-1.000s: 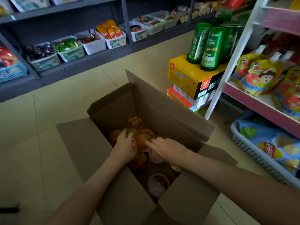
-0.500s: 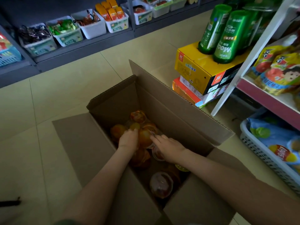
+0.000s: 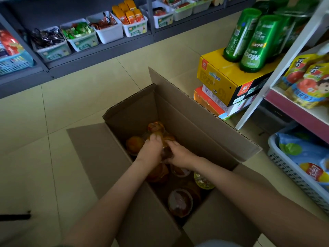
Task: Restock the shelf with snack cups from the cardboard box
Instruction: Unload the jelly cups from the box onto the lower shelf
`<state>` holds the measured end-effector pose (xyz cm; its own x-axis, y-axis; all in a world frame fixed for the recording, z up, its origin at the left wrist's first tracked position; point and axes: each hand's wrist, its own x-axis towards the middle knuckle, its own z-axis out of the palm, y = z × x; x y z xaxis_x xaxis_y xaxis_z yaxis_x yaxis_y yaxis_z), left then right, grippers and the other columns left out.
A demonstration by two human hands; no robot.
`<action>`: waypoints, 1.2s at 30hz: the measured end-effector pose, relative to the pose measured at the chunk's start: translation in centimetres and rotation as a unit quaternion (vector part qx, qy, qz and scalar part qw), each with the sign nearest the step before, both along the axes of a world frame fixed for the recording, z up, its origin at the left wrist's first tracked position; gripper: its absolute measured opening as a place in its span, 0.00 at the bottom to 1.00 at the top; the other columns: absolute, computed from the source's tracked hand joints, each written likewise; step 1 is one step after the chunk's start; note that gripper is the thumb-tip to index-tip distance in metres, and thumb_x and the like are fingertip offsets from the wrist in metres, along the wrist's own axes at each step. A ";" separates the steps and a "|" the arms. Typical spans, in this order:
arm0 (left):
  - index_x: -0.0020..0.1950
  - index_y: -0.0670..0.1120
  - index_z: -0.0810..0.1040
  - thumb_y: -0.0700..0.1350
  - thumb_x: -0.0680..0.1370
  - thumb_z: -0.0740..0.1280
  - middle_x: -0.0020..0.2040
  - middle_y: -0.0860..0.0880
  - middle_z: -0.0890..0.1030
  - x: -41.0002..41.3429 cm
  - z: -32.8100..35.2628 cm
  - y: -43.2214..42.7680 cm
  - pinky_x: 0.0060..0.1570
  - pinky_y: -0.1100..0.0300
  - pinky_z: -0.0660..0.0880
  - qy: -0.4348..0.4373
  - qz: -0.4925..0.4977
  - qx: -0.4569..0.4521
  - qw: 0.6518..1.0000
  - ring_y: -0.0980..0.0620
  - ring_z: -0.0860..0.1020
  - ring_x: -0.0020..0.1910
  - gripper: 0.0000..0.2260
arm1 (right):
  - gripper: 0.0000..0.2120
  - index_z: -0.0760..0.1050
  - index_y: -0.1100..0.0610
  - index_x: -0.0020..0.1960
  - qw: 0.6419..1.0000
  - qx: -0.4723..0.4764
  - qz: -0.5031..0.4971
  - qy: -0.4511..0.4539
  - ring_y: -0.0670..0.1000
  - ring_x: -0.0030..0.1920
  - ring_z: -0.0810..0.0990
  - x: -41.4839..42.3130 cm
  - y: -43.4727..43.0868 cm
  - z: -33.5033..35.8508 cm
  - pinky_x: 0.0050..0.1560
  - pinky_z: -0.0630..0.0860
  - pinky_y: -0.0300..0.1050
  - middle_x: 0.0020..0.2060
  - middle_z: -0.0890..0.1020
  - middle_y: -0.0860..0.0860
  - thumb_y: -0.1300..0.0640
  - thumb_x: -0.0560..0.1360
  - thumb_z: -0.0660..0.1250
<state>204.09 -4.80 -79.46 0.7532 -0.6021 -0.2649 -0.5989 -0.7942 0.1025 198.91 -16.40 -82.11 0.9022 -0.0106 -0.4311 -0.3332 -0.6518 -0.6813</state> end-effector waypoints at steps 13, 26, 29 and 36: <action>0.48 0.50 0.72 0.42 0.75 0.67 0.47 0.50 0.78 0.0 10.3 -2.9 0.43 0.59 0.75 0.099 0.049 -0.317 0.942 0.52 0.77 0.46 0.05 | 0.28 0.68 0.45 0.62 0.958 0.144 -0.126 -0.214 0.48 0.52 0.79 -2.9 -4.9 8.0 0.54 0.78 0.47 0.52 0.79 0.48 0.57 0.67 0.76; 0.59 0.54 0.78 0.42 0.78 0.66 0.54 0.52 0.80 -3.1 15.4 -4.8 0.49 0.55 0.80 0.247 0.042 -0.509 0.823 0.52 0.80 0.51 0.12 | 0.41 0.58 0.45 0.74 0.931 0.127 -0.124 -0.320 0.45 0.64 0.70 -6.5 -8.5 15.0 0.65 0.71 0.47 0.64 0.69 0.43 0.50 0.67 0.75; 0.56 0.49 0.81 0.39 0.77 0.66 0.51 0.49 0.83 -3.3 17.2 -4.6 0.43 0.56 0.81 0.301 0.079 -0.530 0.789 0.52 0.83 0.47 0.10 | 0.46 0.57 0.41 0.73 0.945 0.023 -0.045 -0.322 0.45 0.66 0.65 -6.8 -8.5 16.1 0.67 0.67 0.49 0.66 0.67 0.47 0.45 0.61 0.78; 0.52 0.47 0.82 0.41 0.75 0.68 0.49 0.45 0.84 -3.5 22.4 -7.2 0.40 0.55 0.80 0.333 0.107 -0.556 0.754 0.48 0.83 0.46 0.07 | 0.40 0.66 0.49 0.68 0.903 0.105 -0.085 -0.407 0.48 0.62 0.73 -7.5 -9.7 20.5 0.63 0.72 0.47 0.60 0.72 0.49 0.60 0.60 0.79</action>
